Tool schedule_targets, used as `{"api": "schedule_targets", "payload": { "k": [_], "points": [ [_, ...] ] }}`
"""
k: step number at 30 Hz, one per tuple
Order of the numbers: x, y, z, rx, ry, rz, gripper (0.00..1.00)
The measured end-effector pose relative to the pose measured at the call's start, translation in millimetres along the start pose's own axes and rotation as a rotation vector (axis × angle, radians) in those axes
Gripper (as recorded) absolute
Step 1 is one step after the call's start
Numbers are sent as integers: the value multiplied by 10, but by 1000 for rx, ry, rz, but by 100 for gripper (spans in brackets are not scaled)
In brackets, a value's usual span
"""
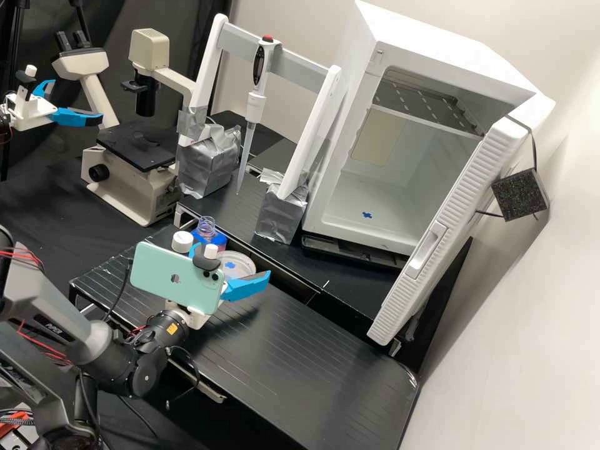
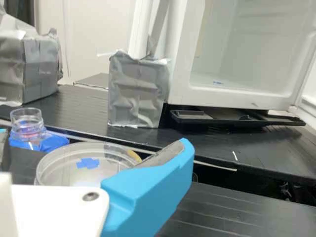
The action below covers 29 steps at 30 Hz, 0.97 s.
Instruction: Close the lid
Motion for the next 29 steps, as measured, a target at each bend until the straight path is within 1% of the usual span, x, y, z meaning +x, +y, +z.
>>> {"api": "schedule_targets", "payload": {
  "k": [2, 3, 5, 6, 7, 9, 11, 13, 14, 15, 16, 18, 22, 24, 29],
  "points": [
    [-13, 18, -20, 1, 3, 14, 100],
    [-19, 25, -36, 7, 9, 19, 100],
    [-29, 40, -68, 2, 19, 33, 100],
    [-29, 48, -98, 0, 33, 44, 100],
    [-23, 56, -128, 6, 48, 59, 100],
    [5, 72, -183, 35, 78, 100, 100],
    [54, 53, -276, 61, 129, 124, 100],
    [107, 30, -357, 93, 161, 163, 100],
    [124, 30, -381, 113, 163, 191, 100],
    [145, 9, -413, 130, 171, 200, 100],
    [163, -15, -430, 137, 170, 201, 100],
    [246, -60, -472, 164, 168, 192, 100],
    [380, -63, -497, 195, 152, 197, 100],
    [436, -58, -501, 204, 140, 205, 100],
    [526, -58, -472, 213, 103, 218, 100]
  ]
}}
